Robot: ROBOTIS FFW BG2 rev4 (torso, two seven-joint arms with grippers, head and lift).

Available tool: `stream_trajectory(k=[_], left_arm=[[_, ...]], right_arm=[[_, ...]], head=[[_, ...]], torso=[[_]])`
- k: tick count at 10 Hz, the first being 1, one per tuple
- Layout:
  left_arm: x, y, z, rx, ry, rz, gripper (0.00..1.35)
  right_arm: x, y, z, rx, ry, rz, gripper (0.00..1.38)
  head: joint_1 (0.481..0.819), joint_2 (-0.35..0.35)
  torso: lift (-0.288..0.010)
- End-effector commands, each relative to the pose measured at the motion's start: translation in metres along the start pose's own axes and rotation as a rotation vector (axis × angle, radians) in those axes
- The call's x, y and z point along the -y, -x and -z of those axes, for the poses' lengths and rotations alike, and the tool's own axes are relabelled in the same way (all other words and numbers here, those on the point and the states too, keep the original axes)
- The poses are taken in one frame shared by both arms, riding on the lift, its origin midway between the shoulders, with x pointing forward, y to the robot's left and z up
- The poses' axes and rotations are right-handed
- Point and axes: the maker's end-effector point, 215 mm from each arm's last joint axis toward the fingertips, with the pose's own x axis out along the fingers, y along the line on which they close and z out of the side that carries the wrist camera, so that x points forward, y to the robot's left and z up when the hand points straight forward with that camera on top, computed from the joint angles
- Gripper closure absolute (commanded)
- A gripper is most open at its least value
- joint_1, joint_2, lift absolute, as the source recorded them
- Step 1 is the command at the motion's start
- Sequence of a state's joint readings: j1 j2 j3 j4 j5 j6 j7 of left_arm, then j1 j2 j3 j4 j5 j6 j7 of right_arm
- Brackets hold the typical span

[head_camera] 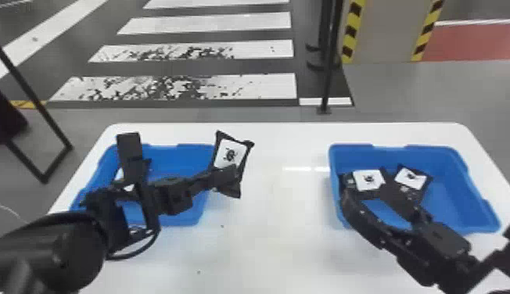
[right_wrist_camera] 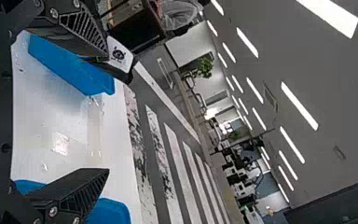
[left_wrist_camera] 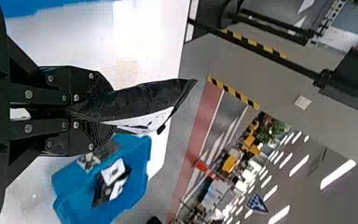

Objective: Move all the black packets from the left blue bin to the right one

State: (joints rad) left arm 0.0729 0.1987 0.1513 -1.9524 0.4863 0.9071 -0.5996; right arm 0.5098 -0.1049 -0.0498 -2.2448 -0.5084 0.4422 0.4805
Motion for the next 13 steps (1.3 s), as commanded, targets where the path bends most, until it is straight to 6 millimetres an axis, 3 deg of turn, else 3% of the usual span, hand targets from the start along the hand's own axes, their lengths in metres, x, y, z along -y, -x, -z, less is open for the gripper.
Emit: stream_trajectory(k=[1, 6, 10, 12, 13], left_arm=[[0.039, -0.014, 0.012, -0.024, 0.006, 0.094, 1.21], [0.119, -0.036, 0.032, -0.075, 0.026, 0.282, 1.21], [0.157, -0.044, 0.038, -0.095, 0.036, 0.371, 1.21], [0.161, -0.046, 0.04, -0.105, 0.034, 0.381, 1.21], [0.162, -0.046, 0.042, -0.108, 0.035, 0.382, 1.21]], right_arm=[[0.003, -0.01, 0.004, -0.007, -0.054, -0.038, 0.14], [0.003, -0.044, -0.003, -0.008, -0.13, -0.12, 0.14], [0.004, -0.059, -0.005, -0.009, -0.149, -0.143, 0.14], [-0.007, -0.066, -0.006, -0.008, -0.161, -0.17, 0.15], [-0.01, -0.068, -0.005, -0.01, -0.162, -0.179, 0.3]], head=[[0.695, 0.066], [0.695, -0.025], [0.695, -0.083], [0.695, -0.091], [0.695, -0.089]], torso=[[-0.14], [-0.14], [-0.14], [-0.14], [-0.14]])
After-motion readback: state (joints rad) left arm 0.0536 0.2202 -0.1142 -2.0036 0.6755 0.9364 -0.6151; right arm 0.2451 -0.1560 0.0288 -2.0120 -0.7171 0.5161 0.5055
